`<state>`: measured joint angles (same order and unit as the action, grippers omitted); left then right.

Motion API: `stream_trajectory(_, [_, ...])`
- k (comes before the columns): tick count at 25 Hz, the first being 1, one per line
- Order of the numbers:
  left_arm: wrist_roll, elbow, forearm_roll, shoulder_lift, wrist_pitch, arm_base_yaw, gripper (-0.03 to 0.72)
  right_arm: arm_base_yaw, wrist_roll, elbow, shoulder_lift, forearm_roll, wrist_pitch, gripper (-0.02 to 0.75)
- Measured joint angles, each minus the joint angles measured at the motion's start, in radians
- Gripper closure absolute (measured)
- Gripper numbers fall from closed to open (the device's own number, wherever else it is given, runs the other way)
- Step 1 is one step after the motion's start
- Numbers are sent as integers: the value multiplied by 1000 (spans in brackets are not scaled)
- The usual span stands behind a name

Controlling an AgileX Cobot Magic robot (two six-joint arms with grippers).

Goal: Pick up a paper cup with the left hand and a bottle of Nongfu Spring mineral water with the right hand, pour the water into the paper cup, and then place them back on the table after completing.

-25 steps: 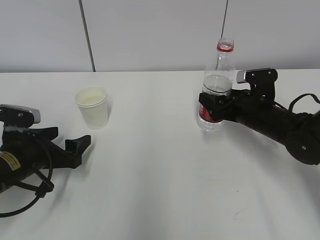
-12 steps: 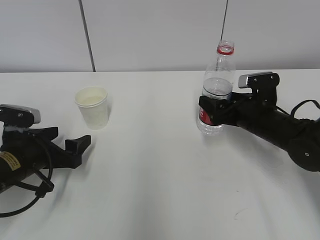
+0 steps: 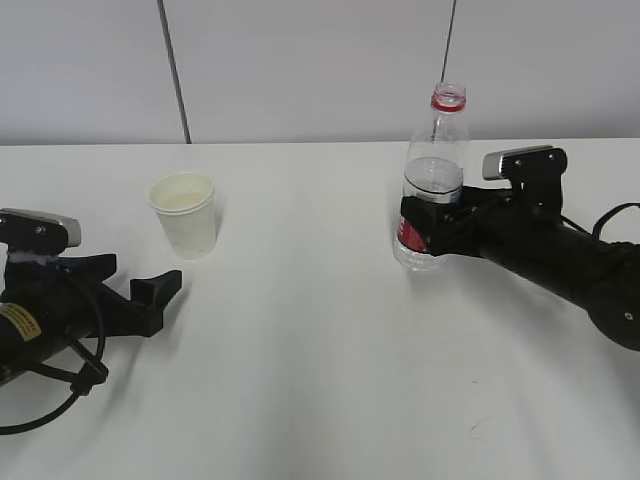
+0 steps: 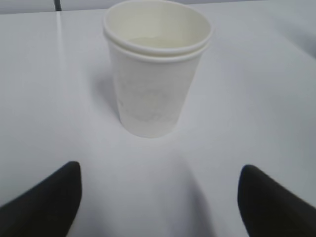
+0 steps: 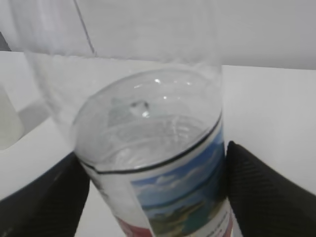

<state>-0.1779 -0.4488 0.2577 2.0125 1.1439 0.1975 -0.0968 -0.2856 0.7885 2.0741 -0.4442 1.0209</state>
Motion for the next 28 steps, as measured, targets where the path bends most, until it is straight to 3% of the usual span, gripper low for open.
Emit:
stream_trajectory(21, [0, 0, 36, 0, 0, 0, 104, 0, 62, -249, -161, 76, 10, 110])
stream_trajectory(28, [0, 29, 52, -27, -2, 0, 104, 0, 87, -301, -259, 99, -92, 110])
